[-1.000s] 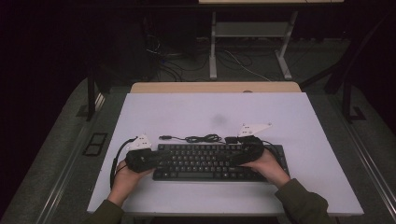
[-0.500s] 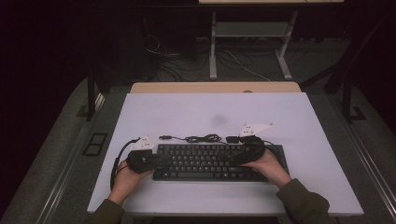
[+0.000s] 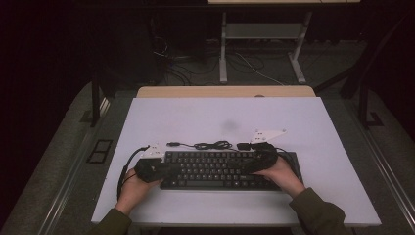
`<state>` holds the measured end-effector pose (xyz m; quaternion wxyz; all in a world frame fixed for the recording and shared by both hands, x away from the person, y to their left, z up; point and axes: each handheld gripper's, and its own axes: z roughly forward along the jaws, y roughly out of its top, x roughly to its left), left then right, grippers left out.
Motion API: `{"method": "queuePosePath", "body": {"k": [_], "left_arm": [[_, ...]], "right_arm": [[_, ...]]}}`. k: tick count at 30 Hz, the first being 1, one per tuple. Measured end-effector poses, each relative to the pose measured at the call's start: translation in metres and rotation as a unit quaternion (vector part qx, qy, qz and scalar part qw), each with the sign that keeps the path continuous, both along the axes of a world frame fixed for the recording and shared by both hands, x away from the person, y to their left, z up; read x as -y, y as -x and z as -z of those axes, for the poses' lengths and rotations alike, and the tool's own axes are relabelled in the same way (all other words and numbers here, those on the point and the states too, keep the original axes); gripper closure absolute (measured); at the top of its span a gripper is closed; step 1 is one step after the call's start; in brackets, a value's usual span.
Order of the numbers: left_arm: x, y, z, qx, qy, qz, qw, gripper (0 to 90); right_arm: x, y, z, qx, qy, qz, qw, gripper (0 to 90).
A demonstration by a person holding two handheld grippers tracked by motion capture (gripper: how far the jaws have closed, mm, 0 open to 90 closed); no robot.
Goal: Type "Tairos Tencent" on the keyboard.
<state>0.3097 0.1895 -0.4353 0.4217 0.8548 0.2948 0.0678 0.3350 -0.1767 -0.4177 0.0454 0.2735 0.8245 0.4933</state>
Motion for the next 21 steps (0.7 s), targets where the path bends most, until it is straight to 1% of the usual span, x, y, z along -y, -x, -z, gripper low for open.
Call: {"method": "queuePosePath", "body": {"k": [7,9,10,12,14,17,20,21], "left_arm": [[0.0003,0.0000,0.0006,-0.003,0.000,-0.001,1.0000,89.6],[0.0016,0.0000,0.0020,-0.003,-0.008,0.001,1.0000,89.6],[0.0016,-0.0002,0.0020,-0.005,-0.006,0.002,1.0000,89.6],[0.0022,-0.0004,0.0016,-0.003,-0.012,0.004,0.9999,89.6],[0.0025,-0.0001,0.0015,-0.002,-0.013,0.004,0.9999,89.6],[0.0022,0.0002,0.0009,-0.003,-0.009,0.002,1.0000,89.6],[0.0015,0.0002,-0.0014,-0.001,-0.001,0.001,1.0000,89.6],[0.0016,0.0004,-0.0021,0.001,-0.002,0.002,1.0000,89.6]], "right_arm": [[-0.0006,0.0004,0.0001,-0.001,0.001,0.000,1.0000,20.3],[-0.0006,0.0004,0.0002,-0.001,0.001,-0.001,1.0000,20.3],[-0.0005,0.0003,0.0003,-0.001,0.001,0.001,1.0000,20.3],[-0.0005,0.0002,0.0003,-0.001,0.001,0.001,1.0000,20.3],[-0.0005,0.0004,0.0002,-0.001,0.001,0.001,1.0000,20.3],[-0.0004,0.0003,0.0002,-0.001,0.001,0.001,1.0000,20.3],[-0.0002,0.0002,0.0000,0.000,0.001,0.001,1.0000,20.3],[-0.0001,0.0001,0.0000,0.000,0.000,0.002,1.0000,20.3]]}}
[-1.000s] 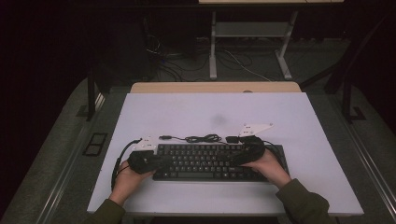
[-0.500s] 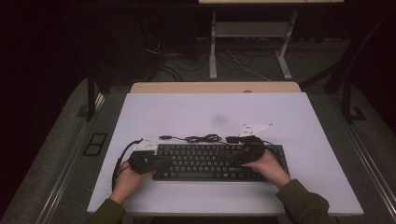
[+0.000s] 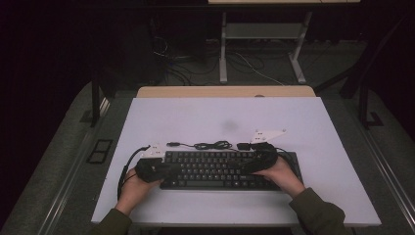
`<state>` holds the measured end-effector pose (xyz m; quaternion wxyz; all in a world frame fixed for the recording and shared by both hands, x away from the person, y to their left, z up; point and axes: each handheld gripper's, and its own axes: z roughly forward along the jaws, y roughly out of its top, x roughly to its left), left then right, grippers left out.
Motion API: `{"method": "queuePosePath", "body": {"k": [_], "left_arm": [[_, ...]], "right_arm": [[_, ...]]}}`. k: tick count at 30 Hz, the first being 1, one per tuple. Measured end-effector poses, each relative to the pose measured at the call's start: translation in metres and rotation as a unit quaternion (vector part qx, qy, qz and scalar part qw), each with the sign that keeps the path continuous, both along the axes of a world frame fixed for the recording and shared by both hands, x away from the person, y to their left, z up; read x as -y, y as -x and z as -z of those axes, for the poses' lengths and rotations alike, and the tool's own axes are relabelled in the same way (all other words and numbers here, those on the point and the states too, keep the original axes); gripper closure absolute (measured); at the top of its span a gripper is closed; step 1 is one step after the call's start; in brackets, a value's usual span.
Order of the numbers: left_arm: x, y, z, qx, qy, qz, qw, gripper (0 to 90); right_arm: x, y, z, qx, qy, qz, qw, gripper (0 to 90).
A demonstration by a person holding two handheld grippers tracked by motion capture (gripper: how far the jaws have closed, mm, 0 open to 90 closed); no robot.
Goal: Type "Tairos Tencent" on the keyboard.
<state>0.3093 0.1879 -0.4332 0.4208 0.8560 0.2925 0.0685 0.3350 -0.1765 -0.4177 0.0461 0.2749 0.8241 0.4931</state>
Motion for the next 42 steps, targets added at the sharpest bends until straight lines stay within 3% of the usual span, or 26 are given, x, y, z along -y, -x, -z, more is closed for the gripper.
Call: {"method": "queuePosePath", "body": {"k": [7,13,15,16,17,23,31,32,37,42], "left_arm": [[0.002,0.001,-0.003,0.005,0.007,0.000,1.0000,89.6],[0.002,0.001,-0.008,0.009,0.027,0.003,0.9996,89.2],[0.003,0.001,-0.010,0.008,0.032,0.002,0.9994,84.1],[0.004,0.001,-0.010,0.009,0.034,0.004,0.9994,76.8],[0.005,0.002,-0.010,0.011,0.034,0.003,0.9994,76.8],[0.013,0.000,-0.012,0.017,0.042,0.003,0.9990,46.9],[0.019,-0.002,-0.012,0.026,0.052,-0.005,0.9983,27.0],[0.020,-0.002,-0.012,0.027,0.051,-0.006,0.9983,20.1],[0.022,-0.003,-0.012,0.031,0.055,-0.012,0.9979,6.7],[0.024,-0.003,-0.013,0.038,0.050,-0.015,0.9979,3.5]], "right_arm": [[0.001,0.000,0.000,0.000,-0.001,0.001,1.0000,20.3],[0.001,0.000,0.000,0.000,-0.001,-0.001,1.0000,20.3],[0.001,0.000,0.000,-0.001,-0.001,0.000,1.0000,20.3],[0.001,0.000,0.000,-0.003,-0.002,0.001,1.0000,20.3],[0.001,0.000,0.000,-0.003,-0.002,0.001,1.0000,20.3],[0.001,-0.001,0.001,-0.004,-0.002,0.003,1.0000,20.4],[0.001,-0.001,0.001,-0.006,-0.004,0.003,1.0000,20.4],[0.001,-0.001,0.001,-0.006,-0.005,0.003,1.0000,20.4],[0.001,-0.001,0.001,-0.007,-0.006,0.004,0.9999,20.6],[0.001,-0.001,0.000,-0.007,-0.006,0.005,0.9999,20.7]]}}
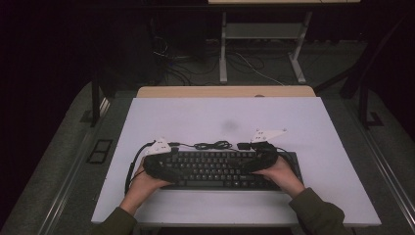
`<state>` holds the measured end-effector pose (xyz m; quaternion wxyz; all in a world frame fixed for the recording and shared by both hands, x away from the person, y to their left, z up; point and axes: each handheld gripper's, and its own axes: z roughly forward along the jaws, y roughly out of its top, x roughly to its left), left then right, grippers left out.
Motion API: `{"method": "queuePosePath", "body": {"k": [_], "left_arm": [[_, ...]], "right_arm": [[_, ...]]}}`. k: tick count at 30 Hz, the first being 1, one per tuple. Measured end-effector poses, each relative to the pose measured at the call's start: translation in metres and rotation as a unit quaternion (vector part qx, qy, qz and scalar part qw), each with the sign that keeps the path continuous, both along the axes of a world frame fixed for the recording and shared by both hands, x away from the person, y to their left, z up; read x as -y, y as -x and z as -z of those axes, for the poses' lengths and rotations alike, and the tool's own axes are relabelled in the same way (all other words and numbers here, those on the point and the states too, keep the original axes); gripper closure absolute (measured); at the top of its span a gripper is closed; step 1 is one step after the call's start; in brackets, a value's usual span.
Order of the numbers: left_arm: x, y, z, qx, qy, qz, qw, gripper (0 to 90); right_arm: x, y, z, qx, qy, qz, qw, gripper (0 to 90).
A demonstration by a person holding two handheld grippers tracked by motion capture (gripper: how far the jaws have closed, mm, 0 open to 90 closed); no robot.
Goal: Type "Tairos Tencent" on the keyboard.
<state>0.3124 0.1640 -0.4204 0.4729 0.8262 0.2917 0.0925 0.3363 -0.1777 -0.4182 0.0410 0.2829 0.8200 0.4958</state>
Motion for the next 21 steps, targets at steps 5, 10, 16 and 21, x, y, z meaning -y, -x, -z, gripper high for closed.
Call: {"method": "queuePosePath", "body": {"k": [5,10,16,21], "left_arm": [[0.002,0.000,0.000,0.000,-0.002,0.003,1.0000,3.1],[0.005,0.000,0.002,-0.005,-0.005,0.008,0.9999,3.2],[0.007,0.000,0.002,-0.007,-0.006,0.010,0.9999,3.3],[0.007,0.000,0.002,-0.007,-0.006,0.011,0.9999,3.2]], "right_arm": [[-0.001,-0.001,0.000,0.000,-0.001,0.001,1.0000,20.8],[-0.003,-0.001,0.000,-0.001,-0.001,-0.001,1.0000,20.8],[-0.009,-0.005,-0.002,-0.001,-0.005,-0.004,1.0000,21.0],[-0.016,-0.006,-0.004,0.000,-0.006,-0.009,0.9999,21.4]]}}
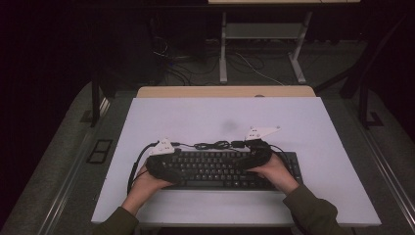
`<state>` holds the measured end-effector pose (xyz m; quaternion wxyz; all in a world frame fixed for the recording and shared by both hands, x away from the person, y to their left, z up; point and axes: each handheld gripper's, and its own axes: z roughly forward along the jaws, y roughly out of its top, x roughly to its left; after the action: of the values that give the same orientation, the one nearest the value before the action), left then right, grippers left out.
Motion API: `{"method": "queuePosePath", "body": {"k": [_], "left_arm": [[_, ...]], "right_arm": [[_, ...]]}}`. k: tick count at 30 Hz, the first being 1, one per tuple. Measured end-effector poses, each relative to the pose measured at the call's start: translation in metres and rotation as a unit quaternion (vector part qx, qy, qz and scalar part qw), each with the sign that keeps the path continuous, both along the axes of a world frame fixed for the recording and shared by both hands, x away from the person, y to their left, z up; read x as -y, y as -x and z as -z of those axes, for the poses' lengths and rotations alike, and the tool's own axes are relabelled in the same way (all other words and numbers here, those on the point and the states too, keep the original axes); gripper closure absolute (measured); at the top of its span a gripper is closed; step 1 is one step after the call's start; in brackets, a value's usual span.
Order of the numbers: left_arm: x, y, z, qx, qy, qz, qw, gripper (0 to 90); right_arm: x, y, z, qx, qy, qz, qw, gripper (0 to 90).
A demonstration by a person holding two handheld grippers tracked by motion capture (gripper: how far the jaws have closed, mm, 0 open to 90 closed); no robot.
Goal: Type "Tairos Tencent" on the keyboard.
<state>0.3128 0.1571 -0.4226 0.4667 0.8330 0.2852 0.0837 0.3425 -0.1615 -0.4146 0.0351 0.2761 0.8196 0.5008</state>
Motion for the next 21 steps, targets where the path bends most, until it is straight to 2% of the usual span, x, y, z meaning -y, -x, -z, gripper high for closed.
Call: {"method": "queuePosePath", "body": {"k": [11,19,21], "left_arm": [[0.000,0.000,0.001,0.002,-0.001,0.002,1.0000,3.2],[0.001,0.000,0.002,0.004,-0.002,0.005,1.0000,3.3],[0.002,0.000,0.002,0.005,-0.004,0.005,1.0000,3.3]], "right_arm": [[-0.012,-0.005,0.002,0.001,0.001,-0.007,1.0000,23.5],[-0.012,-0.004,0.005,0.001,0.009,-0.009,0.9999,34.0],[-0.013,-0.005,0.006,-0.002,0.008,-0.013,0.9999,42.4]]}}
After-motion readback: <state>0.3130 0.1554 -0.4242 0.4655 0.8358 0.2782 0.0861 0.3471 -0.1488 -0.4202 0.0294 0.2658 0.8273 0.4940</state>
